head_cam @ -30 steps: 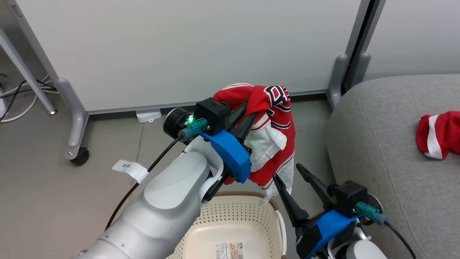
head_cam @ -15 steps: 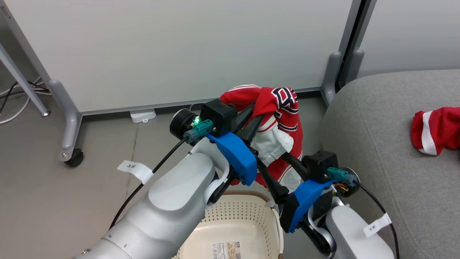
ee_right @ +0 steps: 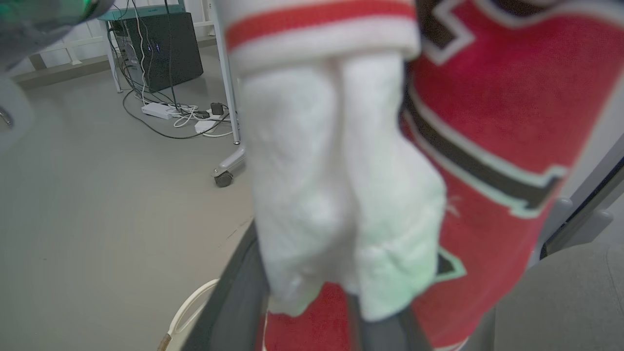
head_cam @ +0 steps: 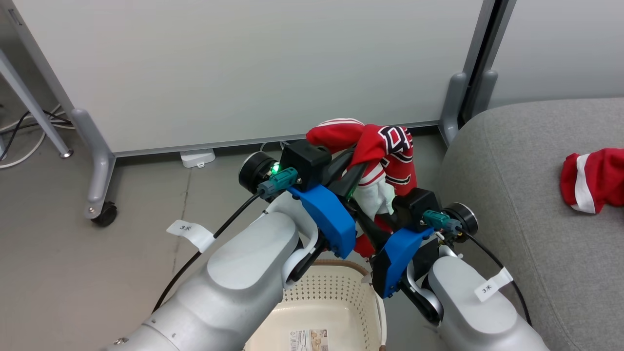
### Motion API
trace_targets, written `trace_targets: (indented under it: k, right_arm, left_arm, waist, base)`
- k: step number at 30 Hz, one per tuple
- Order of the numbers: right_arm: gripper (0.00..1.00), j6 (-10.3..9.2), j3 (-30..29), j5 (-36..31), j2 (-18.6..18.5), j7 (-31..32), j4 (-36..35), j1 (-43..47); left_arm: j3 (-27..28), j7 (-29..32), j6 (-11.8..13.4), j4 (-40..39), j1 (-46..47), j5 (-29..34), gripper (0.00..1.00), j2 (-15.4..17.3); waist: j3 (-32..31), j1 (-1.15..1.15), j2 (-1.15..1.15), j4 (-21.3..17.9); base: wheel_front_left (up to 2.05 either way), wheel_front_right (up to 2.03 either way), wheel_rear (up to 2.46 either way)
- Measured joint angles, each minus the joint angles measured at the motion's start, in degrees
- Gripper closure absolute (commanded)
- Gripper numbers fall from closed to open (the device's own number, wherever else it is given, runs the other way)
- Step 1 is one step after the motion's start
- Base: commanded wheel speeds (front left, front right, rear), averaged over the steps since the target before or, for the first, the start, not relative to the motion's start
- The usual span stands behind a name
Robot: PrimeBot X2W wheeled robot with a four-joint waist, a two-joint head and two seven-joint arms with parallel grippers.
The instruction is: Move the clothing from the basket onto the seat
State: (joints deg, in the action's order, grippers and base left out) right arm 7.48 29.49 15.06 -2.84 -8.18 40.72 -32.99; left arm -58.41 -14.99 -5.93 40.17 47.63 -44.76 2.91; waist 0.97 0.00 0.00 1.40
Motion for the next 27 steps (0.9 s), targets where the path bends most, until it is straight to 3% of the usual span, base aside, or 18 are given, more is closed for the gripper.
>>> trace_targets:
  k: [15, 18, 20, 21, 22, 23, 27]
  right_arm:
    - [1.00, 0.00, 2.45, 2.20, -0.01, -2.49, 2.59, -1.15]
    - [1.00, 0.00, 2.57, 2.24, 0.00, -2.75, 2.75, -1.49]
    - [1.00, 0.00, 2.55, 2.25, 0.00, -2.85, 2.85, -1.54]
    - [1.00, 0.00, 2.56, 2.25, 0.00, -2.98, 2.91, -1.54]
    - [1.00, 0.00, 2.58, 2.25, 0.00, -3.00, 2.96, -1.55]
    - [1.00, 0.00, 2.58, 2.25, 0.00, -3.07, 2.99, -1.55]
    - [1.00, 0.00, 2.58, 2.24, -0.01, -3.35, 3.05, -1.55]
  left_arm:
    - [0.21, 0.00, 0.42, 1.03, -0.10, -0.13, 1.00, -0.01]
    - [0.47, -0.01, 0.44, 1.23, -0.18, -0.12, 0.95, -0.01]
    - [0.68, 0.00, 0.49, 1.48, -0.21, -0.11, 0.75, -0.01]
    - [0.85, -0.01, 0.49, 1.59, -0.23, -0.02, 0.55, -0.01]
    - [1.02, -0.01, 0.51, 1.70, -0.29, 0.01, 0.06, -0.01]
    - [1.26, -0.01, 0.51, 1.87, -0.43, -0.09, 0.00, -0.02]
    - [1.81, -0.03, 0.51, 2.99, -1.09, -0.19, 0.00, -0.02]
  waist:
    - [-0.23, 0.00, 0.00, -1.65]
    - [-0.21, 0.00, 0.00, -1.81]
    - [-0.18, 0.00, 0.00, -1.86]
    - [-0.18, 0.00, 0.00, -1.88]
    - [-0.18, 0.00, 0.00, -1.89]
    - [-0.19, 0.00, 0.00, -1.91]
    - [-0.22, 0.00, 0.00, -1.94]
  base:
    - [0.00, 0.00, 0.00]
    - [0.00, 0.00, 0.00]
    - [0.00, 0.00, 0.00]
    - [0.00, 0.00, 0.00]
    - [0.00, 0.00, 0.00]
    - [0.00, 0.00, 0.00]
    - [0.00, 0.00, 0.00]
